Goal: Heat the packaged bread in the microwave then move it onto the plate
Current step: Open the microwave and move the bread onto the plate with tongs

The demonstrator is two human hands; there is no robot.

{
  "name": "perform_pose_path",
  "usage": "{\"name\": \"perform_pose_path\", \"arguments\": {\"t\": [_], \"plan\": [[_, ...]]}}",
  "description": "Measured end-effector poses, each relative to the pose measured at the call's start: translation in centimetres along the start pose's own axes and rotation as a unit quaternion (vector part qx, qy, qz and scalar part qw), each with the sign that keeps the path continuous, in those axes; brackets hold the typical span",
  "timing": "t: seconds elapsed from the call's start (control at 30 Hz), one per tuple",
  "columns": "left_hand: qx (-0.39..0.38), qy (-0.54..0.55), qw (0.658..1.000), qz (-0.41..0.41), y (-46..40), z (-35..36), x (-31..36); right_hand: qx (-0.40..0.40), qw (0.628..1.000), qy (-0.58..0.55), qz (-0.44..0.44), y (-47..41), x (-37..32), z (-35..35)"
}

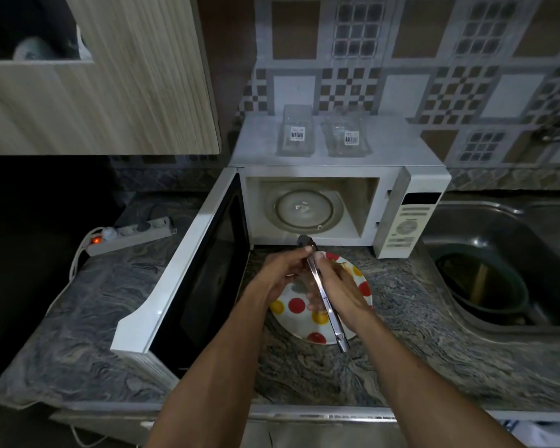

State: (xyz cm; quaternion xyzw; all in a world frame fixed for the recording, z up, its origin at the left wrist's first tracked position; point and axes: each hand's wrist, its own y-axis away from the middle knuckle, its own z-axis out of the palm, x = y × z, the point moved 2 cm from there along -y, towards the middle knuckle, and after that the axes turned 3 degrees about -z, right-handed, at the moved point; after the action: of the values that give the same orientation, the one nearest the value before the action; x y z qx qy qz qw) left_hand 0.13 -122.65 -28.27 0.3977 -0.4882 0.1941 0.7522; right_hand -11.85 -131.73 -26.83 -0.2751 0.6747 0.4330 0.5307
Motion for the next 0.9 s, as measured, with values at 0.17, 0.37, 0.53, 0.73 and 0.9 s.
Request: {"name": "perform_pose_path", "arguments": {"t": [0.17, 0.37, 0.53, 0.73, 0.9], "plan": [[0.055, 0.051, 0.997, -0.007, -1.0, -1.4, 0.5, -0.022, 0.998, -0.022, 0.050, -0.4, 1.0, -0.4], [0.124, 0.068, 0.990, -0.027, -2.1, -2.3, 0.6, -0.033, 0.992, 0.119, 0.005, -0.7, 1.1, -1.5], [0.164, -0.001, 0.986, -0.024, -2.3, -1.6, -0.1, -0.029, 0.952, 0.304, -0.035, -1.5, 2.4, -1.3], [0.223, -0.158, 0.960, -0.054, -4.6, -2.6, -4.2, 0.018, 0.886, 0.458, -0.076, -1.7, 5.2, 0.5], [0.247, -0.227, 0.938, -0.090, -1.6, -1.4, -4.6, -0.024, 0.864, 0.496, -0.084, -1.4, 6.6, 1.2]]}}
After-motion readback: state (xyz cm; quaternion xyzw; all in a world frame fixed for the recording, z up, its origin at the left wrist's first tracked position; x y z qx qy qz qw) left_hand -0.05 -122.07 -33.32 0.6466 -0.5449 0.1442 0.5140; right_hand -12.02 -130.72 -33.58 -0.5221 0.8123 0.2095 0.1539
